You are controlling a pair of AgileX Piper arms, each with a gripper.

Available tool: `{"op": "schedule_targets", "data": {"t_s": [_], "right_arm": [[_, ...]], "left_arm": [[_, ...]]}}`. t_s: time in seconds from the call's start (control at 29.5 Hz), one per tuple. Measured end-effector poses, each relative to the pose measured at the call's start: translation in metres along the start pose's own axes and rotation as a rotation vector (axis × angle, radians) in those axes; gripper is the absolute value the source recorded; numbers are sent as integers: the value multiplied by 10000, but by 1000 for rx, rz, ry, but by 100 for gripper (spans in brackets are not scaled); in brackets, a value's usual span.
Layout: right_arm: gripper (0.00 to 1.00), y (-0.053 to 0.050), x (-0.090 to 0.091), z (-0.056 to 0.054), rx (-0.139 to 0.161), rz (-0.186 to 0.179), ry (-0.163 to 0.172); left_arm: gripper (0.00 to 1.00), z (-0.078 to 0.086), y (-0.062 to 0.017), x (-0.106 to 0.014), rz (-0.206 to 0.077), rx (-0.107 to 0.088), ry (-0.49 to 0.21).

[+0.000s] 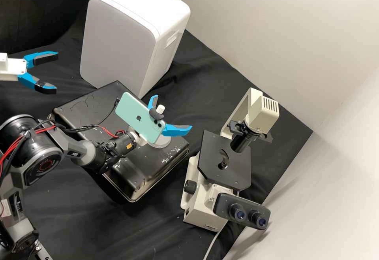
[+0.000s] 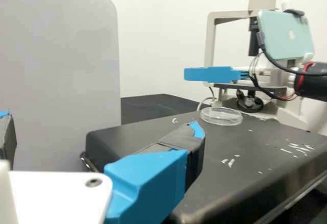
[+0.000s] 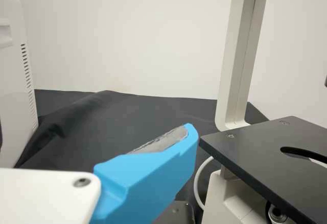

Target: Place the petri dish on the microscope

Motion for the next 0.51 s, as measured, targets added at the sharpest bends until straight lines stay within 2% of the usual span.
{"op": "schedule_targets", "data": {"t_s": [0.24,0.41,0.51], "right_arm": [[100,0,0,0,0,0,0],[100,0,0,0,0,0,0],[100,0,0,0,0,0,0]], "left_arm": [[100,44,-23,-11,0,-30,5],[100,42,-22,-10,4,-39,16],[100,48,-23,-9,4,-37,15]]}}
